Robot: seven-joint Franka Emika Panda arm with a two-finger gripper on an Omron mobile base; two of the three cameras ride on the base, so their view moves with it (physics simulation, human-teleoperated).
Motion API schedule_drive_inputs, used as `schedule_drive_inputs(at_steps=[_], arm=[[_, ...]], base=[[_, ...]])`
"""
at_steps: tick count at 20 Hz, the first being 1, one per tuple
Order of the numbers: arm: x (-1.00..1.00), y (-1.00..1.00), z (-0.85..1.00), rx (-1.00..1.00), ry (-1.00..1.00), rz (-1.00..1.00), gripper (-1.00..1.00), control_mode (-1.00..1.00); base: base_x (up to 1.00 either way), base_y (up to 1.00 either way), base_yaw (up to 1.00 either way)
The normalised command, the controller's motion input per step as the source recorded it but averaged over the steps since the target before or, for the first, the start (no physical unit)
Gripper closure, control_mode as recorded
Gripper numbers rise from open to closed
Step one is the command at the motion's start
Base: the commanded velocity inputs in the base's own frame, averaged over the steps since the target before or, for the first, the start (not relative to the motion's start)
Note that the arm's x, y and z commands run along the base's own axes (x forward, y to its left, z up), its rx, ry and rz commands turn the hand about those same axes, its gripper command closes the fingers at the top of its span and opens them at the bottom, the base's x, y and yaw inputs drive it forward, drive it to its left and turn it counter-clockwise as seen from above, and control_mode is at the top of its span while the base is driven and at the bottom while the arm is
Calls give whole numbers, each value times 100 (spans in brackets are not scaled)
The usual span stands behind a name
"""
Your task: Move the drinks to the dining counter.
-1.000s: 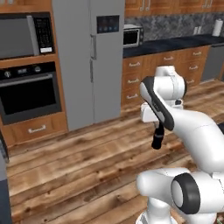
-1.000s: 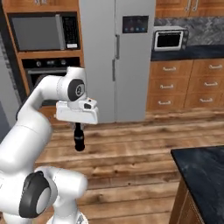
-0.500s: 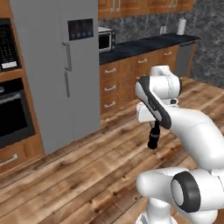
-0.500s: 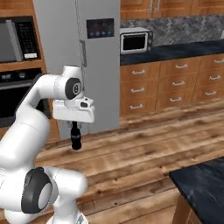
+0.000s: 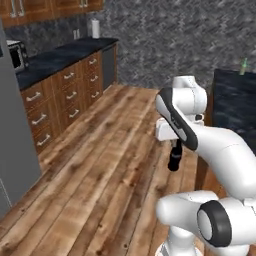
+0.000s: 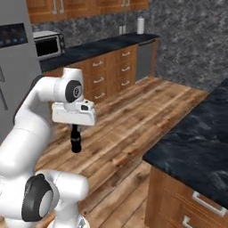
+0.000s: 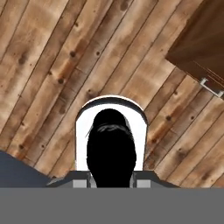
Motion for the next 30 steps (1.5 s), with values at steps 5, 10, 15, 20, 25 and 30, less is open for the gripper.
schedule_drive_inputs(at_steps=[5,10,15,20,25,30], arm=[[0,0,0,0,0,0,100,100],[0,0,0,0,0,0,100,100],[0,0,0,0,0,0,100,100],[0,0,0,0,0,0,100,100],[0,0,0,0,0,0,100,100],[0,0,0,0,0,0,100,100]], base=[[74,77,-73],[99,97,-53],[100,90,-36],[100,54,-44],[97,70,-53],[98,76,-55]])
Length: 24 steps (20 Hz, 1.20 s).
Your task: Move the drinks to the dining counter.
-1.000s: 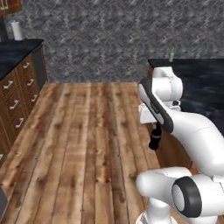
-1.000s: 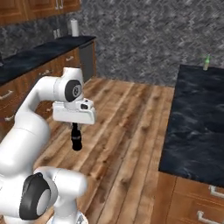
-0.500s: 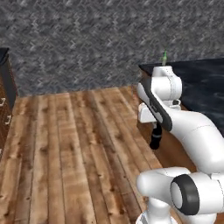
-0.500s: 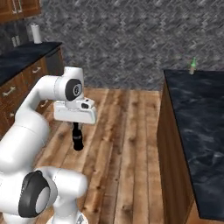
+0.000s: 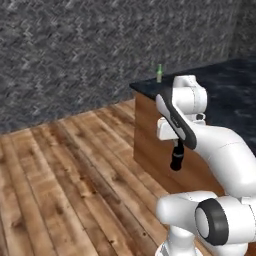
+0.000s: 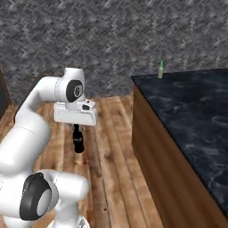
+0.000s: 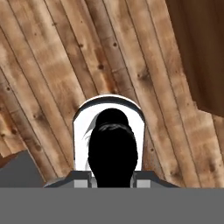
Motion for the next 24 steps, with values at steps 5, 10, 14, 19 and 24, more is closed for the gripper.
schedule_drive_inputs(at_steps=[5,10,14,19,24], arm=[[0,0,0,0,0,0,100,100],[0,0,0,0,0,0,100,100],[0,0,0,0,0,0,100,100],[0,0,0,0,0,0,100,100],[0,0,0,0,0,0,100,100]], base=[[76,72,-66],[56,79,-70],[52,83,-71],[42,81,-68],[39,89,-64]])
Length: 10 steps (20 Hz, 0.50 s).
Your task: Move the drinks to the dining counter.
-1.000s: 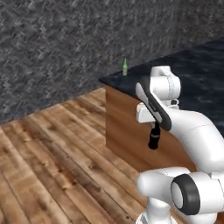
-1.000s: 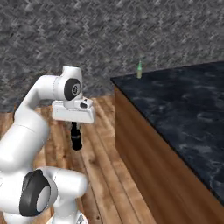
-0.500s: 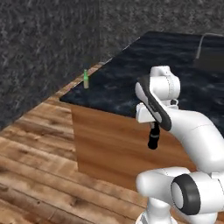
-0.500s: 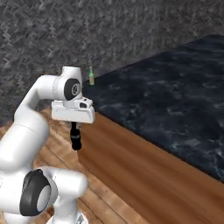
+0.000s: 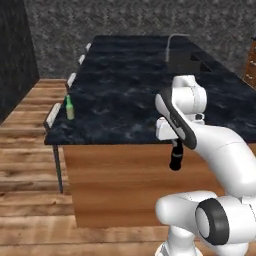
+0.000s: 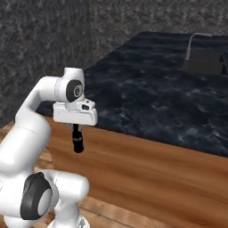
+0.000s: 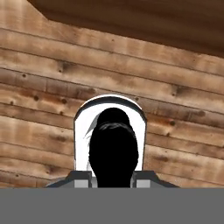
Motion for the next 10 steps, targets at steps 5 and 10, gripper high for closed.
schedule_drive_inputs(at_steps=[5,10], arm=[[0,0,0,0,0,0,100,100],[0,0,0,0,0,0,100,100]], base=[[50,91,-50],[53,79,-35]])
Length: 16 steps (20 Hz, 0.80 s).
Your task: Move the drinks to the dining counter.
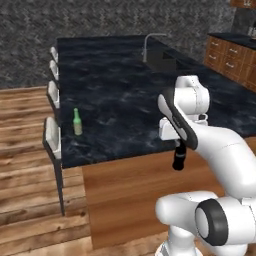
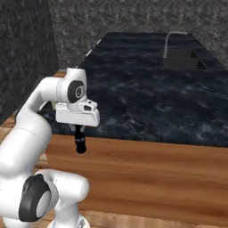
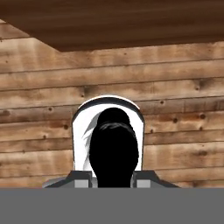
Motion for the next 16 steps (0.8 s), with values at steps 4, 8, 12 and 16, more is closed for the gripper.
schedule_drive_inputs(at_steps=[4,8,12,16], arm=[[0,0,0,0,0,0,100,100],[0,0,0,0,0,0,100,100],[0,0,0,0,0,0,100,100],[0,0,0,0,0,0,100,100]], base=[[52,57,-7],[45,50,0],[52,13,7],[38,0,12]])
